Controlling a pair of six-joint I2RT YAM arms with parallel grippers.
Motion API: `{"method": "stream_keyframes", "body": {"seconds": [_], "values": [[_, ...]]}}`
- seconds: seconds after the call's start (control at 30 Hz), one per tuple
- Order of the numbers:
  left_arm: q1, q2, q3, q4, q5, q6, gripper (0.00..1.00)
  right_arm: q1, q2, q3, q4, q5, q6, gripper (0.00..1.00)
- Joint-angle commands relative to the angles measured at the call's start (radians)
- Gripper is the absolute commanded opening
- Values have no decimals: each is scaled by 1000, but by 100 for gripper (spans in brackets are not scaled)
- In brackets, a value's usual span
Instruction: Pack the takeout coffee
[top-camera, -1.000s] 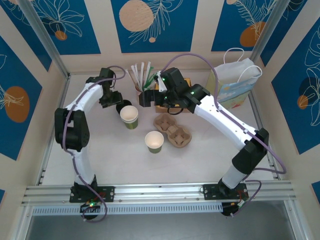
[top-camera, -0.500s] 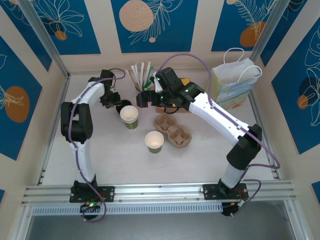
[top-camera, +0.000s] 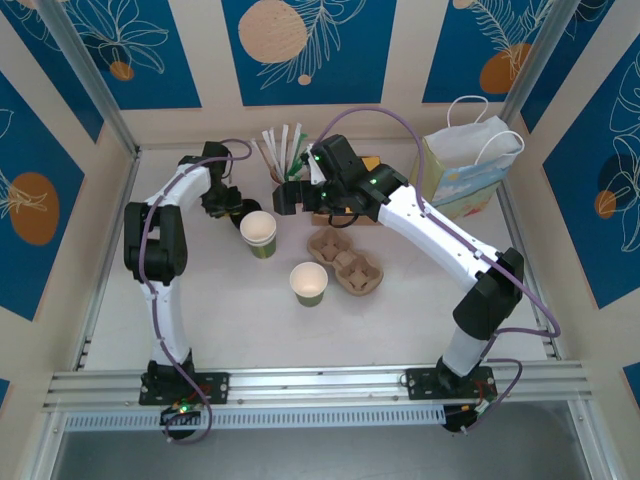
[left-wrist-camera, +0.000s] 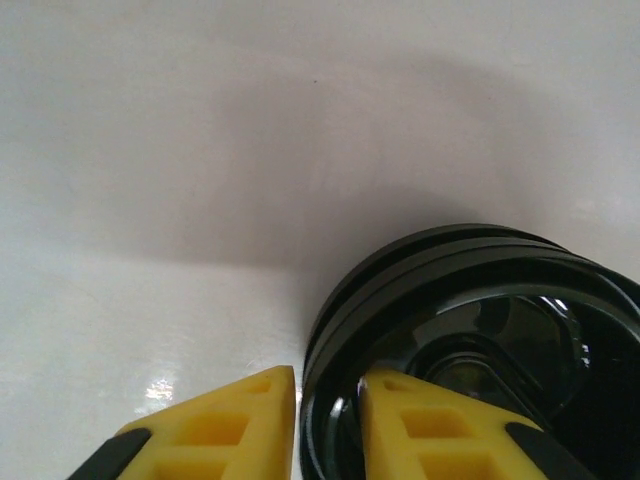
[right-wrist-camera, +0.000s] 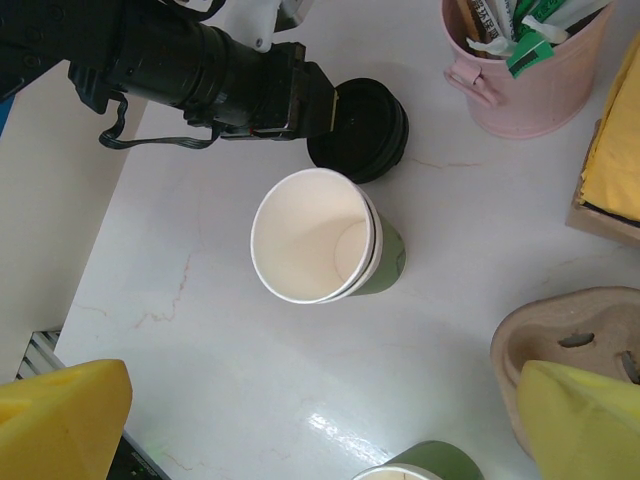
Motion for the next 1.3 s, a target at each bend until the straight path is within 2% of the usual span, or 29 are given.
{"method": "stream_keyframes", "body": {"seconds": [0.0,0.13,1.27], "values": [[7,2,17,-29,17,7,18,-6,11,26,-12,1,0,99],[8,-10,18,-35,21,4,12,-7,10,23,-12,0,-1,99],[22,-168,43,-101,48,-25,12,-9,-17,-3,11,-11,2,99]]}}
